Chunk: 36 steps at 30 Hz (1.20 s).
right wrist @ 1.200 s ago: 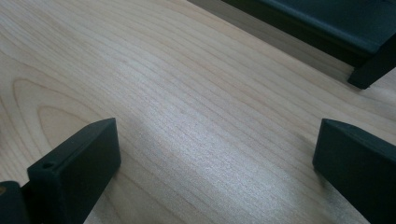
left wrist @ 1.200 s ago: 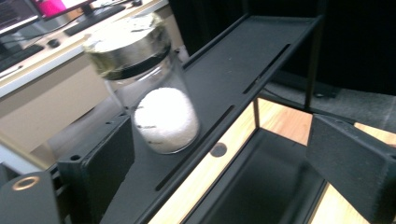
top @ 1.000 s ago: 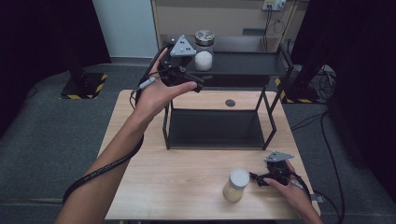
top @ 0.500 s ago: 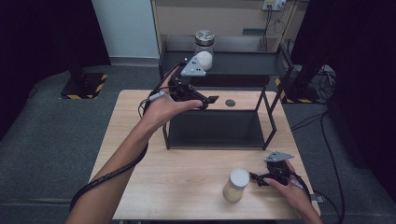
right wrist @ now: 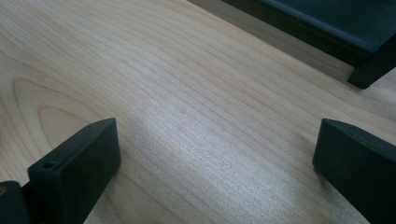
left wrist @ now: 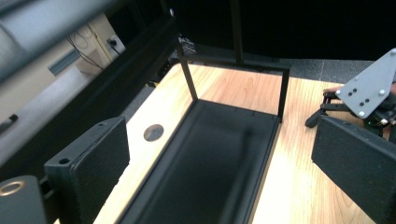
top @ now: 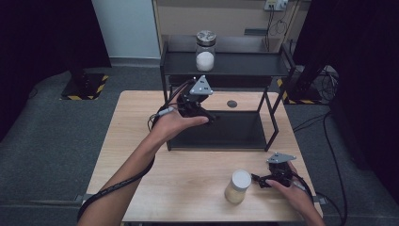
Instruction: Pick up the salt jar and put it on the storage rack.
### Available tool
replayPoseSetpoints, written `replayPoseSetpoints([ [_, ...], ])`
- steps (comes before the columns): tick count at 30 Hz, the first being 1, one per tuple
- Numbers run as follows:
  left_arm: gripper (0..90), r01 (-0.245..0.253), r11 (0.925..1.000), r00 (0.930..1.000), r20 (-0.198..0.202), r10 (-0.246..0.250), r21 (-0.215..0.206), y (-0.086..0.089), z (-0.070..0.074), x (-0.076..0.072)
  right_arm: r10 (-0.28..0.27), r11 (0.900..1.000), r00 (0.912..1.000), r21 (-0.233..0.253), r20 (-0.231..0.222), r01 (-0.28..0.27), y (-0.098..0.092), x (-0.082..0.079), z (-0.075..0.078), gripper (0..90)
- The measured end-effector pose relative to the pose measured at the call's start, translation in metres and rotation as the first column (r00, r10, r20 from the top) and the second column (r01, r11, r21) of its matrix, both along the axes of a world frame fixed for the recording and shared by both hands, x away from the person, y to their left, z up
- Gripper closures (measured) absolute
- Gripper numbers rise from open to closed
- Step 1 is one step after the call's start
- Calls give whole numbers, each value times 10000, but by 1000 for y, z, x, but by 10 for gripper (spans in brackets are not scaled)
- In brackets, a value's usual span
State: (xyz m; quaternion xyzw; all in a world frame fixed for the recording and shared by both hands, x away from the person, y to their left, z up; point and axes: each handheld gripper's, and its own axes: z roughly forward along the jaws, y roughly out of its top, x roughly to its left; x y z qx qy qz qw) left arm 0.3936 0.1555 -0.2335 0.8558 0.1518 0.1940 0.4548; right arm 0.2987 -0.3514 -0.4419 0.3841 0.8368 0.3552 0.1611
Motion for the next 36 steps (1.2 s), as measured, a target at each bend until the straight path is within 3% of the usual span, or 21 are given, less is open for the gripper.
replayPoseSetpoints([
  [17, 30, -330, 9994, 9948, -958, 333, 41, 2, -55, 2, -2, 10000, 10000, 6, -8, 2, 0, 0, 0, 15],
  [24, 29, -405, 9992, 9914, -1247, 397, -38, 3, -71, 2, -9, 10000, 10000, -2, -63, 9, 0, 0, 1, 15],
  [36, 29, -767, 9966, 9838, -1600, 807, 310, 3, -98, 0, -39, 10000, 10000, -1, -78, 39, 0, -1, 1, 16],
])
